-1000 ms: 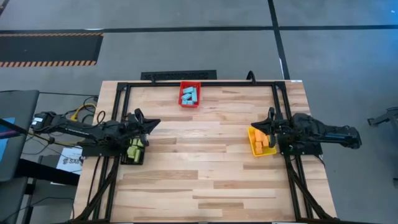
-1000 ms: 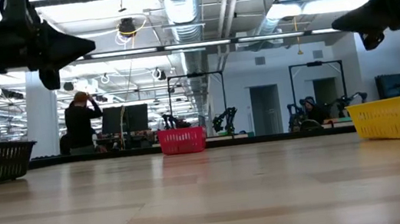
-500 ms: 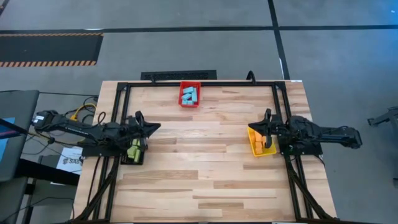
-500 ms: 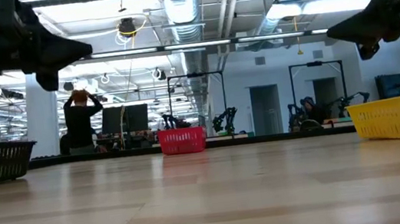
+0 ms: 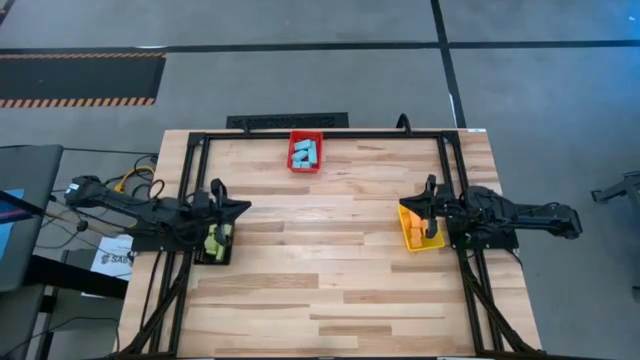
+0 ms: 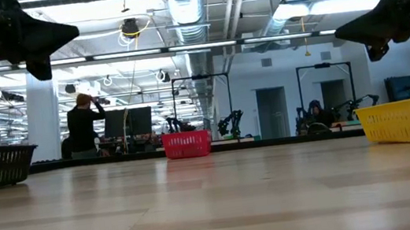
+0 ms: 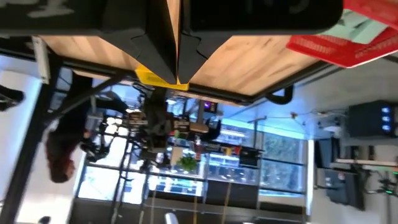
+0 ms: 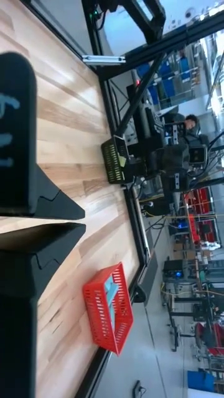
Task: Sort & place blocks by color
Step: Return to Home Position
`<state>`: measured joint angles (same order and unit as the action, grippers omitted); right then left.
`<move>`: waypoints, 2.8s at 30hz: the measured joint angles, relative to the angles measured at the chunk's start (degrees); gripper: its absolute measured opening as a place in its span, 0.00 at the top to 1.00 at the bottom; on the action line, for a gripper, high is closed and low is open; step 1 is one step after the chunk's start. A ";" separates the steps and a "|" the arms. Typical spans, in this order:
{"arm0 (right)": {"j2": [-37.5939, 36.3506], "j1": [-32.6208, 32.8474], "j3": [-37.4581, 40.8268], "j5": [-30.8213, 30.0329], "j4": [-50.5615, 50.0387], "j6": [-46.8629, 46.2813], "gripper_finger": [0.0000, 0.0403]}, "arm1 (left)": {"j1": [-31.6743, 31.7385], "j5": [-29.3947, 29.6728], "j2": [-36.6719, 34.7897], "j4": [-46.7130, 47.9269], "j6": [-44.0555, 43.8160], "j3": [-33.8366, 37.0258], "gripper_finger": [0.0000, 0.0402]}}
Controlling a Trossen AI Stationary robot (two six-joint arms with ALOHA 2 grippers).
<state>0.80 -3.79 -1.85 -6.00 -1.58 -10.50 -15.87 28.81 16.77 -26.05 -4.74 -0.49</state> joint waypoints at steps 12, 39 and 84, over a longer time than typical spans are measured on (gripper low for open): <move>-0.01 0.00 0.05 0.00 0.33 -0.01 0.89 | -2.36 -8.59 -12.23 11.28 -0.03 0.07 1.00; 0.00 0.00 0.07 -0.02 0.35 -0.09 0.89 | 0.12 -20.05 -13.79 22.95 8.11 0.09 1.00; 0.00 0.00 0.07 -0.02 0.35 -0.09 0.89 | 0.12 -20.03 -13.79 22.93 7.96 0.11 1.00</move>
<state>0.80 -3.79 -1.78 -6.02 -1.23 -10.59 -15.75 8.78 2.98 -3.12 3.22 -0.38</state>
